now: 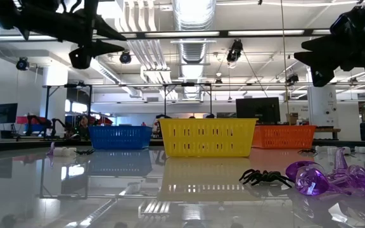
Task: Sort Halloween decoration
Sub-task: Put the white skeleton toy into the orange bin
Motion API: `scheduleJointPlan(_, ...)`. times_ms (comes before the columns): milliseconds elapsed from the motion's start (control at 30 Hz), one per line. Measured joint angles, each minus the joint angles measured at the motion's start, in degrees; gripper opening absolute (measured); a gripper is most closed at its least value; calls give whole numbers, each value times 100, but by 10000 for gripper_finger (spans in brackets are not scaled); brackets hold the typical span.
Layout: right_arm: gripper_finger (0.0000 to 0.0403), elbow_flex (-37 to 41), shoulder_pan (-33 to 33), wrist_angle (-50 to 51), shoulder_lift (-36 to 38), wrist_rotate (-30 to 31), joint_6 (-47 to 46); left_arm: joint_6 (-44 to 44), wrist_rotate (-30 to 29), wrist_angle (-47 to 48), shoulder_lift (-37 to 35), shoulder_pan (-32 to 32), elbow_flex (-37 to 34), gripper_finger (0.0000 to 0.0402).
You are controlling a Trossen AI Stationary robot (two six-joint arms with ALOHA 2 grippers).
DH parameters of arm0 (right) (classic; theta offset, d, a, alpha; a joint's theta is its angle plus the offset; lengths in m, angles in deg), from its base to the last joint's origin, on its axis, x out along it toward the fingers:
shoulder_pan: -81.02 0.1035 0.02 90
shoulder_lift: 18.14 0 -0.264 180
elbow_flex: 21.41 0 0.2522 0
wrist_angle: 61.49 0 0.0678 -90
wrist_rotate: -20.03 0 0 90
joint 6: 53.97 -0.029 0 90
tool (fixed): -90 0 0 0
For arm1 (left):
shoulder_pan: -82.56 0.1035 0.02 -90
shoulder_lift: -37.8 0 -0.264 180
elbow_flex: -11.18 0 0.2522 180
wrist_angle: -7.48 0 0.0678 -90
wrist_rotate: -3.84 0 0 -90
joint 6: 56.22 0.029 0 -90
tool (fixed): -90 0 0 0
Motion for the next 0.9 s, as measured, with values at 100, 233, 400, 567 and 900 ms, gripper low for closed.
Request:
scheduleJointPlan(100,137,-2,0,-19,-20,13,147,74,23,301,126,-2,243,111)
scheduleJointPlan(233,137,0,0,-28,-40,25,5,189,30,933,222,-2,571,100)
scheduleJointPlan(400,137,0,0,-127,-37,24,-199,433,32,1325,255,0,892,83)
scheduleJointPlan(567,137,0,0,-259,-37,224,-303,616,39,1562,252,0,1139,78)
scheduleJointPlan(900,137,-1,-2,-514,-37,498,-679,434,385,2255,339,0,1225,78)
